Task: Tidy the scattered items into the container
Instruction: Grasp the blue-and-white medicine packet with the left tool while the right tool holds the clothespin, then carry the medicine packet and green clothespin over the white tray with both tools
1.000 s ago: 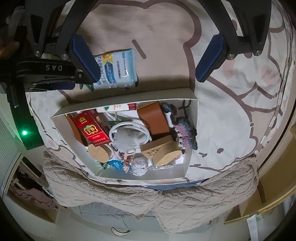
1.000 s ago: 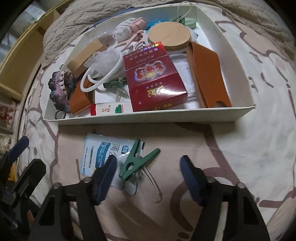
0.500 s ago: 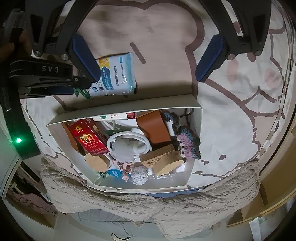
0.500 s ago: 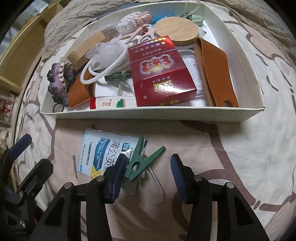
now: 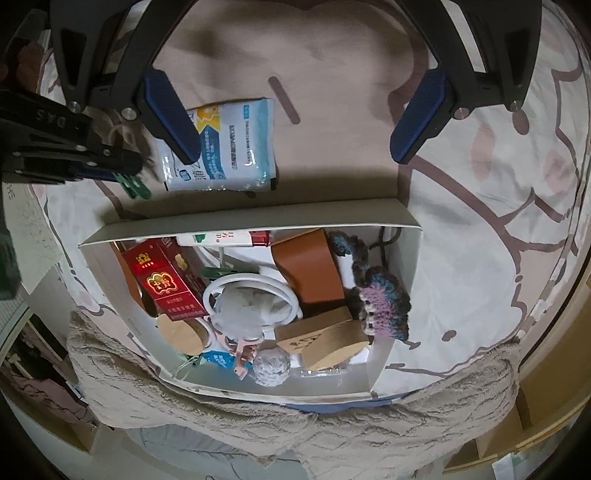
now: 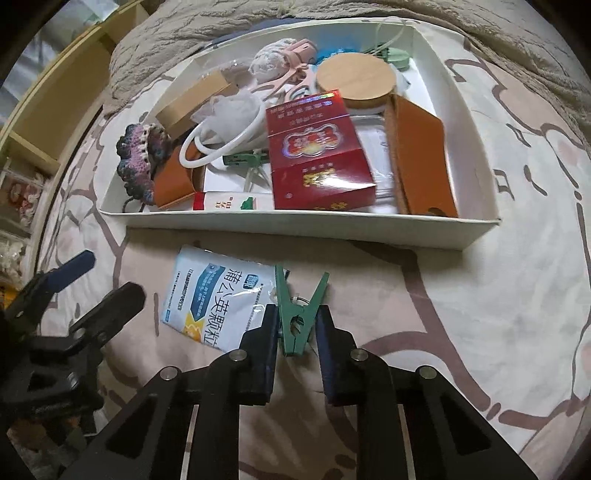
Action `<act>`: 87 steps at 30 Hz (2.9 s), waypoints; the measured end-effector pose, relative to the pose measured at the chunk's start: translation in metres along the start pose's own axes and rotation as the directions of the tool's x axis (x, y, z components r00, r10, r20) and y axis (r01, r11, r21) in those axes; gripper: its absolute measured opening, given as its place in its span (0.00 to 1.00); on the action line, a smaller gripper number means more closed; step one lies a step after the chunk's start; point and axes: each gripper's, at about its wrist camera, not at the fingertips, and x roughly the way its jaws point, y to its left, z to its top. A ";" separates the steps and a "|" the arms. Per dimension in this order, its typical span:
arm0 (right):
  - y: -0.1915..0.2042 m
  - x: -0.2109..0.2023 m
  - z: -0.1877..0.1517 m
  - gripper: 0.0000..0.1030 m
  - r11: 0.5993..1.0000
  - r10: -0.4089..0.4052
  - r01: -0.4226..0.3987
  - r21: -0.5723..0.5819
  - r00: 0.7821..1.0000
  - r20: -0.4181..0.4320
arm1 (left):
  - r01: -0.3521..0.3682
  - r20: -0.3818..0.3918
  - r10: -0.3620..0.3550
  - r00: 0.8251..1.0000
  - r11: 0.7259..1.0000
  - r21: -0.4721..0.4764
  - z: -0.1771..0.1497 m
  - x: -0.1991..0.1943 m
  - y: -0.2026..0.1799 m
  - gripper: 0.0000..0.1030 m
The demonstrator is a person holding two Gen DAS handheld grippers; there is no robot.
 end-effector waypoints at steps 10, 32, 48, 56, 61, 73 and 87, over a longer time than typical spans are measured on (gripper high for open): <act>-0.028 -0.012 -0.008 0.20 0.997 -0.021 0.021 0.070 1.000 0.003 | -0.029 -0.054 0.032 0.998 0.997 0.065 0.007 0.019 -0.040 1.00; -0.054 -0.013 -0.018 0.20 0.990 0.014 -0.009 0.141 0.999 -0.033 | -0.019 -0.166 0.031 0.986 0.997 0.076 0.009 0.065 -0.073 1.00; -0.053 -0.007 -0.015 0.20 0.990 -0.019 0.028 0.135 0.998 -0.065 | 0.025 -0.158 -0.007 0.987 0.993 0.114 0.003 0.056 -0.070 0.93; -0.060 -0.005 -0.012 0.20 0.986 -0.024 0.032 0.163 0.998 -0.052 | 0.055 -0.140 -0.044 0.989 0.995 0.078 0.005 0.042 -0.062 0.73; -0.065 -0.004 -0.012 0.20 0.982 -0.003 0.010 0.186 0.999 -0.039 | 0.066 -0.128 -0.055 0.990 0.994 0.084 0.001 0.036 -0.063 0.68; -0.056 -0.010 -0.010 0.20 0.993 -0.027 0.026 0.112 1.000 0.003 | 0.066 -0.087 -0.059 0.994 0.995 0.078 -0.005 0.022 -0.043 0.65; -0.006 -0.024 -0.011 0.20 0.991 -0.063 0.067 -0.116 0.997 0.043 | 0.105 -0.065 -0.098 0.993 0.988 0.111 -0.014 -0.011 -0.045 0.65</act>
